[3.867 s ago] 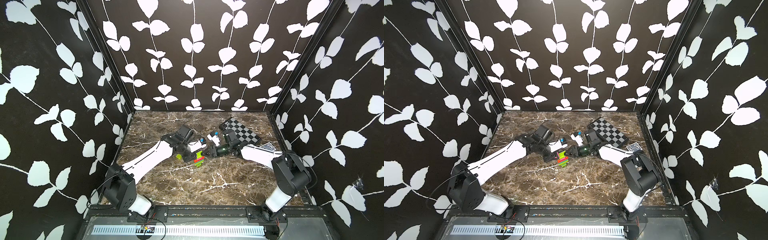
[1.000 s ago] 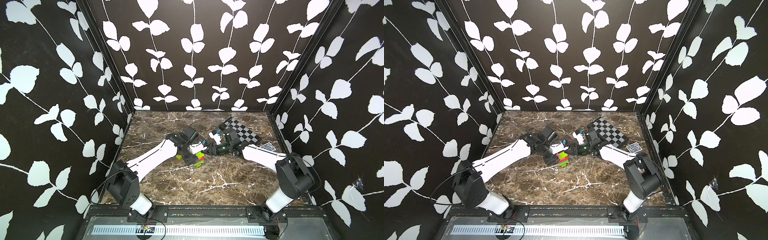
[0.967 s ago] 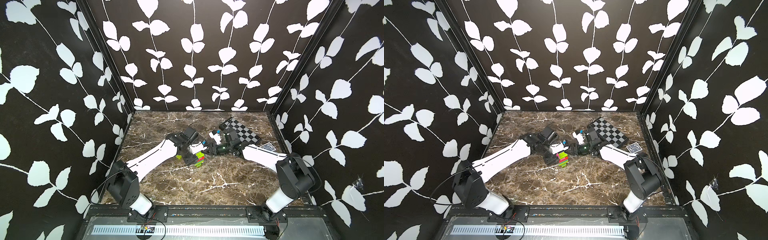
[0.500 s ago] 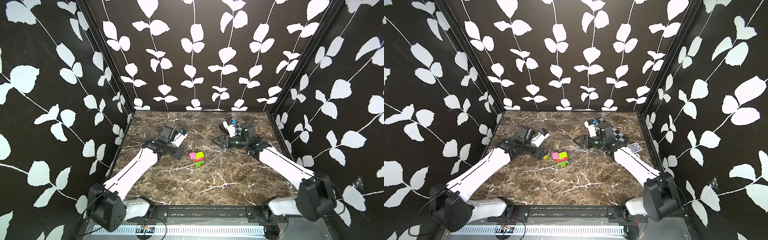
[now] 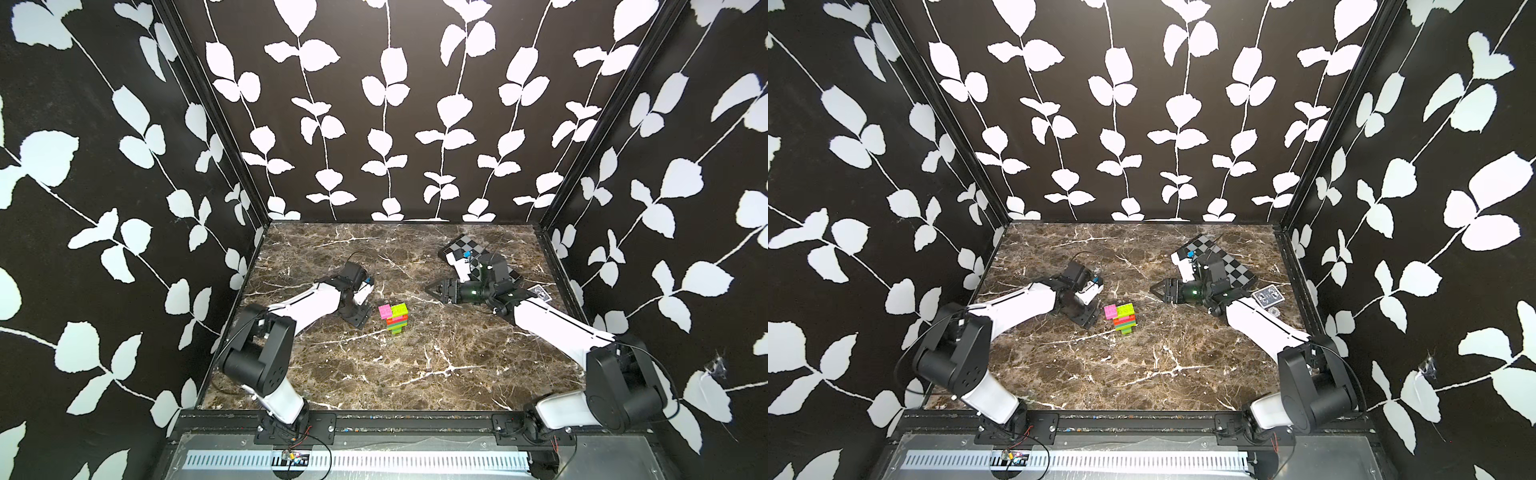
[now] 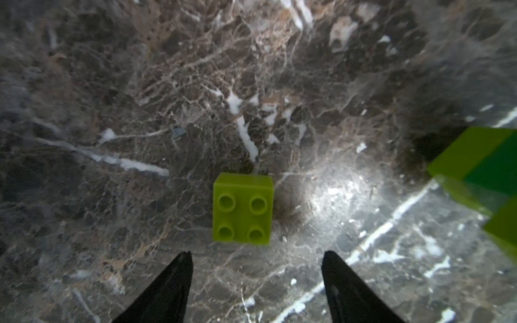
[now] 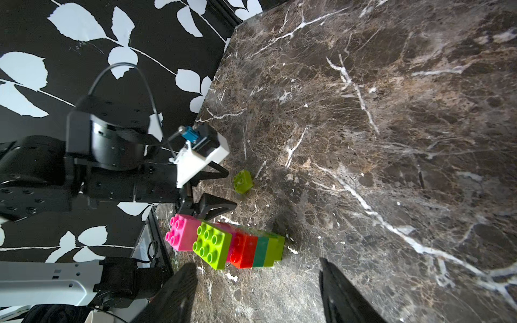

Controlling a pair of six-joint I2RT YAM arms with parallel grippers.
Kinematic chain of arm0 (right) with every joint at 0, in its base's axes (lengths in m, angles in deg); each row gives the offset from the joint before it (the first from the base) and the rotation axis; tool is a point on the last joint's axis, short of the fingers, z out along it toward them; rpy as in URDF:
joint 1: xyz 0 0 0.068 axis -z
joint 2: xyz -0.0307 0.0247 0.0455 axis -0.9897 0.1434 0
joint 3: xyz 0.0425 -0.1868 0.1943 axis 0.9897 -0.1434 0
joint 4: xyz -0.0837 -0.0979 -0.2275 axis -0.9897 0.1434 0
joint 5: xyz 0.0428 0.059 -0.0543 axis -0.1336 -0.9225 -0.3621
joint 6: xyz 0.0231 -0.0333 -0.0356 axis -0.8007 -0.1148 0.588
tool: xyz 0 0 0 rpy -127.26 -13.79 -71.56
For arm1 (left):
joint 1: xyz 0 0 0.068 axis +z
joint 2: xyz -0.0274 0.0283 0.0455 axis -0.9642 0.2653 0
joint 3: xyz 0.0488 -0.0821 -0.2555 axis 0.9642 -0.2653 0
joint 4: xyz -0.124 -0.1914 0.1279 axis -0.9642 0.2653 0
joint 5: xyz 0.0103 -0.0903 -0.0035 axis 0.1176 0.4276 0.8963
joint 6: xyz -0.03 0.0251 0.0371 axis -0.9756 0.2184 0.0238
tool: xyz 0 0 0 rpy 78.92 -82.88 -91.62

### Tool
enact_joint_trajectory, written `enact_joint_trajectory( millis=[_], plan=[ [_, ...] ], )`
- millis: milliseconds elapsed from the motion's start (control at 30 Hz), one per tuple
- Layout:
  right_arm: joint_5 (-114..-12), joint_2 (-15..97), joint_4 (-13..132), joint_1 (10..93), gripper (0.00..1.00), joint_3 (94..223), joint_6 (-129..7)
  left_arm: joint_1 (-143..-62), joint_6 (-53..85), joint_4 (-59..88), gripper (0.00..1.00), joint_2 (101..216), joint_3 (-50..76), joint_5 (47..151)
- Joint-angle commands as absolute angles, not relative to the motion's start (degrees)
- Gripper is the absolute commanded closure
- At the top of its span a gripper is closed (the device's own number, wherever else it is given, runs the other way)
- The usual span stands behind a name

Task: Assemble a carrot with lego
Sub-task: Pick up the lego brick from the center of the board.

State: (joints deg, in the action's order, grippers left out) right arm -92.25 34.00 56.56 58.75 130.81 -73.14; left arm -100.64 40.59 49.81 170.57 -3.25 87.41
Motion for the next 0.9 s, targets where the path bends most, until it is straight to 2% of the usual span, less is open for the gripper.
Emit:
enact_joint_trajectory(
  millis=[0,333,600,733,867],
  plan=[
    [-93.9,33.8,53.6,59.3,0.31,128.9,-73.3,-100.1,42.9,48.3,0.3,172.3,-1.3,87.2],
    [-94.1,33.0,54.3,59.6,0.32,128.2,-73.7,-99.3,45.8,47.9,0.45,177.0,2.0,87.8],
    [-92.6,30.5,57.6,59.9,0.33,128.0,-72.7,-98.2,44.8,48.7,0.77,175.2,1.2,88.2],
    [-90.2,27.2,62.4,61.5,0.33,128.1,-71.0,-97.9,42.2,48.7,0.85,165.4,-2.3,82.2],
    [-82.8,21.7,68.0,63.5,0.3,126.0,-69.1,-98.7,41.2,51.0,0.88,146.0,-6.7,82.7]
  ],
)
